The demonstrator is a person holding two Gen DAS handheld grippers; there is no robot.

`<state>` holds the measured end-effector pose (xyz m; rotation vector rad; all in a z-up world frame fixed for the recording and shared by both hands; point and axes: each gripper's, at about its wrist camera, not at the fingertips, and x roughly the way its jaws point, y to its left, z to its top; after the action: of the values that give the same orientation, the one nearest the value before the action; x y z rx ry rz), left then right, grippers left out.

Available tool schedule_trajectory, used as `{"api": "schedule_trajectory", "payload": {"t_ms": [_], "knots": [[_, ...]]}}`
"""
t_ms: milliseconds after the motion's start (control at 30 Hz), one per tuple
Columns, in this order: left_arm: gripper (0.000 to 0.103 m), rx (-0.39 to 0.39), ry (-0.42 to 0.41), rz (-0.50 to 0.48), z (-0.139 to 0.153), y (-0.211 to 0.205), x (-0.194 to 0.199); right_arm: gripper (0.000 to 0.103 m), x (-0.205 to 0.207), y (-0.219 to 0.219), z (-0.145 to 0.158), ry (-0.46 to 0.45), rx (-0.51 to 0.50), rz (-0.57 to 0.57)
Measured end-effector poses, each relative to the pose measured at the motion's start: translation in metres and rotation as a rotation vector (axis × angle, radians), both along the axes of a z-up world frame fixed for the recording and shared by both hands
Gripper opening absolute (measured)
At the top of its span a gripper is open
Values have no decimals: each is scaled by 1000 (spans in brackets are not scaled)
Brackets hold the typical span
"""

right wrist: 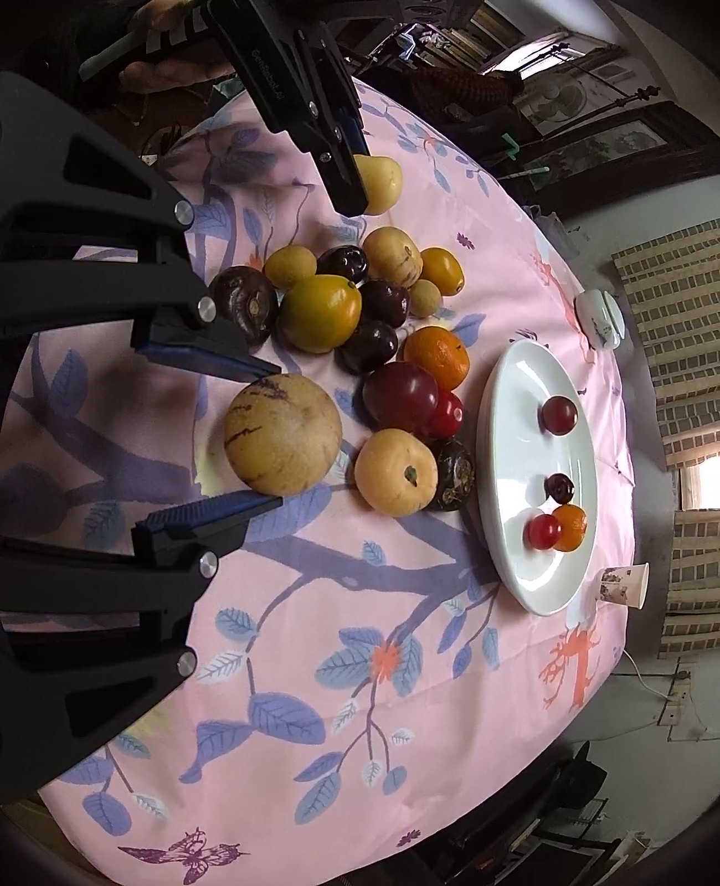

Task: Organize fruits
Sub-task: 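Place both fruits on the white plate and open both tools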

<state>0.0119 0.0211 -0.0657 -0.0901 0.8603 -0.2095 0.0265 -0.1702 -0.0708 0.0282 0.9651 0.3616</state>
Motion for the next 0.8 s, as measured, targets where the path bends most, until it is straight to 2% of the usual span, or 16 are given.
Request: {"api": "schedule_trajectory", "payload": {"t_ms": [233,433,567,700,800], "knots": [[37,-10,-7,-13,7,2,-7,41,-2,-2,4,-11,9,-7],[37,0,-37,-42,28,-1,11,40,13,-1,16,-16,15,22],[37,17,-38,-68,48,-9,56,40,47,0,34,-47,-16,39],[38,17,3,-61,61,-18,130,40,107,-3,52,-79,-53,23],[38,9,44,-56,61,-30,186,40,155,-9,54,-109,-71,-26]]}}
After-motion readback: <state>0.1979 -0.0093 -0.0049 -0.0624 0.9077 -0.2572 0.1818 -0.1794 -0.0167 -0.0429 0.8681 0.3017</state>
